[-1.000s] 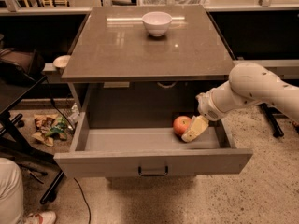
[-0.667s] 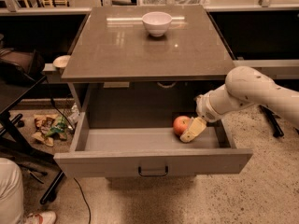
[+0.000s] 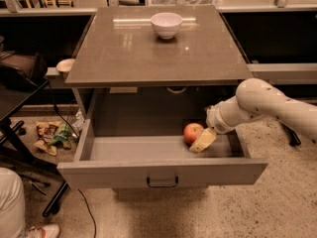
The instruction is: Pick apple from top drawer and place on counter
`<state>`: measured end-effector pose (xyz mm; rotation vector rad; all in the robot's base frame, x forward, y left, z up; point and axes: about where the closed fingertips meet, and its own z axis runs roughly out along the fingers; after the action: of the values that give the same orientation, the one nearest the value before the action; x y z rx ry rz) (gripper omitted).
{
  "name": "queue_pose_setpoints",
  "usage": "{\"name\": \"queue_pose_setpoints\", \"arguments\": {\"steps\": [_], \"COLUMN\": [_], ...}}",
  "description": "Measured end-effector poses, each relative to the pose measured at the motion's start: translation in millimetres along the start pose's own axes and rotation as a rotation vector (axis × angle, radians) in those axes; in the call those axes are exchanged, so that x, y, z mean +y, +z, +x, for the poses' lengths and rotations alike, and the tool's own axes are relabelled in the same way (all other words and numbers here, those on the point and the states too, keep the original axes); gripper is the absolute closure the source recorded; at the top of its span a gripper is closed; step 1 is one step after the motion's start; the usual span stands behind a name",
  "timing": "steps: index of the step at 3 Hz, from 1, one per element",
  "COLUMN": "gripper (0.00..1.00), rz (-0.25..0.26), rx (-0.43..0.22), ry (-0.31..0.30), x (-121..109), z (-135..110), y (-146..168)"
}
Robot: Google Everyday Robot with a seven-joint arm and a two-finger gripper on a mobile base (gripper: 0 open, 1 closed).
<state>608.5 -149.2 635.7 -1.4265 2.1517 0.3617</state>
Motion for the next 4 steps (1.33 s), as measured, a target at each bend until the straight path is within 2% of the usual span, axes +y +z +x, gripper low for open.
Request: {"name": "queue_pose_setpoints", "arguments": {"steps": [1,3,4], "gripper": [0.19,0.65,0.89], "rz": [-0.002,-0.02,-0.008], "rx": [-0.005,-0.054,-0.111], "ry": [0.009,0.002,-0.041], "x": [1.5,10.6,20.8], "z": [3.7,-6.7,-22.8], "y": [9.1,14.5,-15.1]}}
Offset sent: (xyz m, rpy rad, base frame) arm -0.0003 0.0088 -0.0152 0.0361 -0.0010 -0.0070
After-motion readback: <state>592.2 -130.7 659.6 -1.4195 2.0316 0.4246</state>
